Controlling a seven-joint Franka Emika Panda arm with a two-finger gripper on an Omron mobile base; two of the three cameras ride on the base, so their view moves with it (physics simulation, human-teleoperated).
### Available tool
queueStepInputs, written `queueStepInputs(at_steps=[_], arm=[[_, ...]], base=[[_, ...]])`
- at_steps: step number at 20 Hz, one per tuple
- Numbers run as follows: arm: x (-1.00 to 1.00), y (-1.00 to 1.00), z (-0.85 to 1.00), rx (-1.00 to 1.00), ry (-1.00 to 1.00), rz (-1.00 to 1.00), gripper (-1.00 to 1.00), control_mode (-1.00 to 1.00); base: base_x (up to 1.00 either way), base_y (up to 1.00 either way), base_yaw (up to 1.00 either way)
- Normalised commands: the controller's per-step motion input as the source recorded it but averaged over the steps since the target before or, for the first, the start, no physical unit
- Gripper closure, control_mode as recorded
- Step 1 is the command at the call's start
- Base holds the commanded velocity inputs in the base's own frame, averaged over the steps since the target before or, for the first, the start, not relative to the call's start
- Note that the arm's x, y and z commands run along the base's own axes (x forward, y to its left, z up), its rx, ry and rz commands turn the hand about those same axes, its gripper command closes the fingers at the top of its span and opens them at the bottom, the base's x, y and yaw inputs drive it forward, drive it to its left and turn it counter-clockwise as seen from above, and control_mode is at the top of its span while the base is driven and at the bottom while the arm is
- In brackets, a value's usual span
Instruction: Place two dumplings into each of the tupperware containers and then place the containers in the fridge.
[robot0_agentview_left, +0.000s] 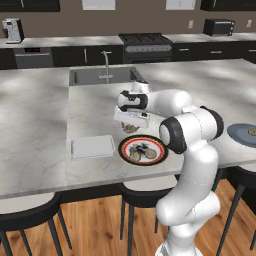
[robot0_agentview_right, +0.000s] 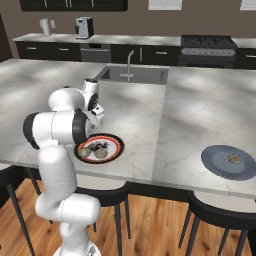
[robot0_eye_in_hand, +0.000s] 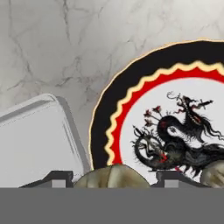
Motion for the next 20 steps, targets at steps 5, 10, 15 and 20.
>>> queueStepInputs(at_steps=[5, 10, 15, 20], arm=[[-0.24, 0.98, 0.21, 0.00, -0.35, 0.00, 1.00, -1.00], [-0.01, 0.85, -0.09, 0.00, -0.16, 0.00, 1.00, -1.00], [0.03, 0.95, -0.08, -0.02, -0.07, -0.05, 1.00, -1.00], [0.19, 0.78, -0.21, -0.07, -0.03, -0.10, 1.00, -1.00]], base=[[0.00, 0.00, 0.00], [0.00, 0.00, 0.00], [0.00, 0.00, 0.00], [0.00, 0.00, 0.00]])
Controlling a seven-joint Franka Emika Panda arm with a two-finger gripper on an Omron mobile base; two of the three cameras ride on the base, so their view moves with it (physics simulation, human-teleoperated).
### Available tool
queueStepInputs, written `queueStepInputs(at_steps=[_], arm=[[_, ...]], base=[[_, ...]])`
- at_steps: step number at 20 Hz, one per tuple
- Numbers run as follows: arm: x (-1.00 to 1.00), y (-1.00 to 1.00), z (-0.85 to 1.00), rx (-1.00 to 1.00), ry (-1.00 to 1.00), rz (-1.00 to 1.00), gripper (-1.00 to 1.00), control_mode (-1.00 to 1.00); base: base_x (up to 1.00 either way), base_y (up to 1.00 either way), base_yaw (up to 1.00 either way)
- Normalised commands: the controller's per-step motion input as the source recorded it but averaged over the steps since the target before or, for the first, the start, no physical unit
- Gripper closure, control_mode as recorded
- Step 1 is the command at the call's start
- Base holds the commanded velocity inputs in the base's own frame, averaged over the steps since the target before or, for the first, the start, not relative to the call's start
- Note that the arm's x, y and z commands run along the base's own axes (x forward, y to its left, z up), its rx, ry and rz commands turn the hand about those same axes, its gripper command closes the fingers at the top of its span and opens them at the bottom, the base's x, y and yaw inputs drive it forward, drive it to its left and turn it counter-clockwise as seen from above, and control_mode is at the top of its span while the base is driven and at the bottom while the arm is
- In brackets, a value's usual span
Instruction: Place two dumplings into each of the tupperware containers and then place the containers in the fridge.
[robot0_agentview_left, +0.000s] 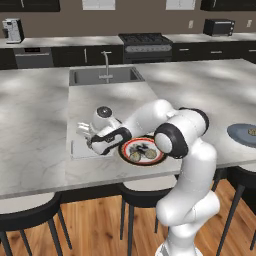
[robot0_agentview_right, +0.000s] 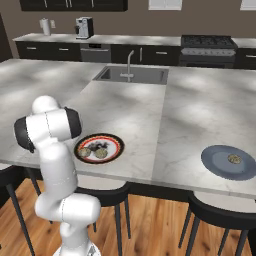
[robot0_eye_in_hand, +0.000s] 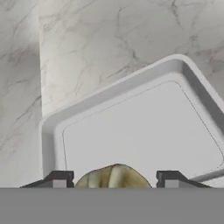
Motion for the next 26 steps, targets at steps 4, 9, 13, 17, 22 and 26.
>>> queueStepInputs(at_steps=[4, 9, 13, 17, 22, 26], arm=[[0.47, 0.32, -0.27, -0.04, 0.03, -0.12, 1.00, -1.00], [0.44, 0.11, -0.17, -0.02, 0.11, -0.17, -1.00, -1.00], [0.28, -0.23, 0.03, 0.03, 0.05, -0.12, -1.00, -1.00], [0.38, -0.77, 0.24, 0.12, 0.05, -0.05, -1.00, -1.00], [0.14, -0.69, 0.38, 0.17, 0.02, 0.00, -1.00, -1.00], [-0.01, -0.89, 0.78, 0.07, 0.02, 0.00, -1.00, -1.00]], base=[[0.00, 0.00, 0.00], [0.00, 0.00, 0.00], [0.00, 0.00, 0.00], [0.00, 0.00, 0.00], [0.00, 0.00, 0.00], [0.00, 0.00, 0.00]])
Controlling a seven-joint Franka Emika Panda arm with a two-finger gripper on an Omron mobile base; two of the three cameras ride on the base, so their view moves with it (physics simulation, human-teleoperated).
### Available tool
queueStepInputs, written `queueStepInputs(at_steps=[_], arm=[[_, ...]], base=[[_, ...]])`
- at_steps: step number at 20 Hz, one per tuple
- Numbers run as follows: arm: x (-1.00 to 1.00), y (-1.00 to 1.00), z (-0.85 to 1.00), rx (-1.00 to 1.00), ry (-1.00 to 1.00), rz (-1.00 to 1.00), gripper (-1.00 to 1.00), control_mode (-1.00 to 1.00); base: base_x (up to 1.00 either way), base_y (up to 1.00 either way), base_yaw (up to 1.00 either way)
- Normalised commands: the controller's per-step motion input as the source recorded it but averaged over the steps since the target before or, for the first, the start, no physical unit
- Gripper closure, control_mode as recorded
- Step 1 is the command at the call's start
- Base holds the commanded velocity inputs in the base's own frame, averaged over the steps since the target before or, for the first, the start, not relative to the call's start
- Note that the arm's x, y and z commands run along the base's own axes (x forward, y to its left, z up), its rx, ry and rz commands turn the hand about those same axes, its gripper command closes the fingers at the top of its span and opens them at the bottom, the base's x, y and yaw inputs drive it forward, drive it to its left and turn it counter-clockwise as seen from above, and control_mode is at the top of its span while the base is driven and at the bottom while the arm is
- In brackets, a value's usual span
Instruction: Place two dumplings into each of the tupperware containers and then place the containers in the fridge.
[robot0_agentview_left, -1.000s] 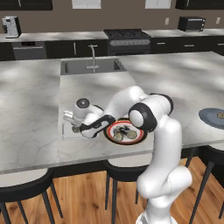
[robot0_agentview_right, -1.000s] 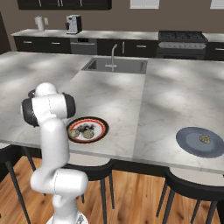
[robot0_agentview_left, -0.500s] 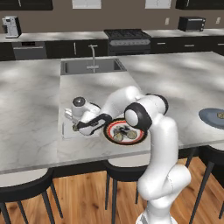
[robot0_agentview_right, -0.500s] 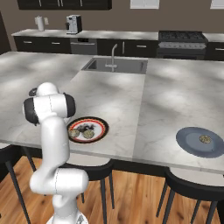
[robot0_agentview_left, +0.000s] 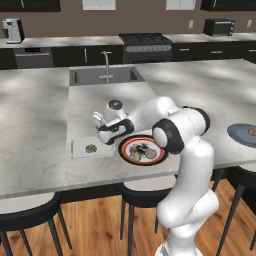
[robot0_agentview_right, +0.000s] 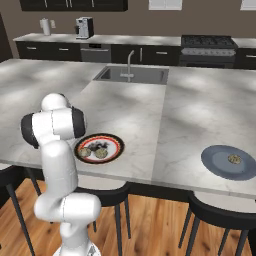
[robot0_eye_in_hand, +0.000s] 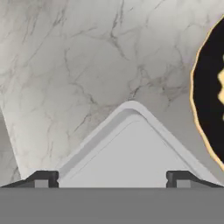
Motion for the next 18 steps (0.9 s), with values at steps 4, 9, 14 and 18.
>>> queueStepInputs(at_steps=[4, 9, 14, 18], arm=[[-0.19, -1.00, 0.62, -0.16, 0.16, -0.07, -1.00, -1.00], [-0.35, -1.00, 0.42, -0.27, 0.22, -0.14, -1.00, -1.00], [-0.51, -1.00, 0.11, -0.29, 0.27, -0.23, -1.00, -1.00], [-0.80, -1.00, 0.00, -0.05, 0.29, -0.21, -1.00, -1.00]], base=[[0.00, 0.00, 0.00], [0.00, 0.00, 0.00], [0.00, 0.00, 0.00], [0.00, 0.00, 0.00]])
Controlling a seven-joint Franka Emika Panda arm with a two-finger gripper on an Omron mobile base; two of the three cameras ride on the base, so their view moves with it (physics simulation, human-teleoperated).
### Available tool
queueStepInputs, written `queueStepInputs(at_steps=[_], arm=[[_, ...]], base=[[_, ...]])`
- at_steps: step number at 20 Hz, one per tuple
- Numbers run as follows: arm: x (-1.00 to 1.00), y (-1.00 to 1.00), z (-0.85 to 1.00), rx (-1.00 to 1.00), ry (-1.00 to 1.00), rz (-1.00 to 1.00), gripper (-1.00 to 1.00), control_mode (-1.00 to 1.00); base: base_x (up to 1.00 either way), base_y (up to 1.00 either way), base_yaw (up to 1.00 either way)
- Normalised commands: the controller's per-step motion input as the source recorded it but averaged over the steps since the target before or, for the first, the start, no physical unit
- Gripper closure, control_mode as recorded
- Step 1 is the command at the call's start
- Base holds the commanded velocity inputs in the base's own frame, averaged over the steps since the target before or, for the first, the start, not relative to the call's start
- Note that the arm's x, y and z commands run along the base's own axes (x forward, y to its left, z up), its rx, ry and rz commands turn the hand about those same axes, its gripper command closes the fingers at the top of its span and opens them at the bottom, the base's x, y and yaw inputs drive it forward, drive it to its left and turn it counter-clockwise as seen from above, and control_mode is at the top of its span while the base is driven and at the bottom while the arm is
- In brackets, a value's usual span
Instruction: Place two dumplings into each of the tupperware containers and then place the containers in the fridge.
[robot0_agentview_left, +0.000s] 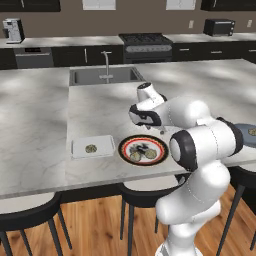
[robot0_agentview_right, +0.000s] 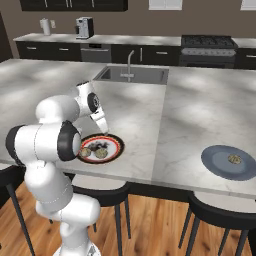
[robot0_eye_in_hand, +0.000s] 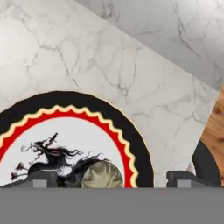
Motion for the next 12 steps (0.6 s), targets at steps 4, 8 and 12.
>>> queueStepInputs(at_steps=[4, 8, 12], arm=[[-0.90, -0.95, -0.02, 0.05, 0.19, -0.02, -1.00, -1.00], [-0.78, -0.20, -0.33, -0.01, 0.20, 0.13, -1.00, -1.00], [-0.22, 0.25, -0.47, 0.07, 0.09, 0.24, -1.00, -1.00]], base=[[0.00, 0.00, 0.00], [0.00, 0.00, 0.00], [0.00, 0.00, 0.00]])
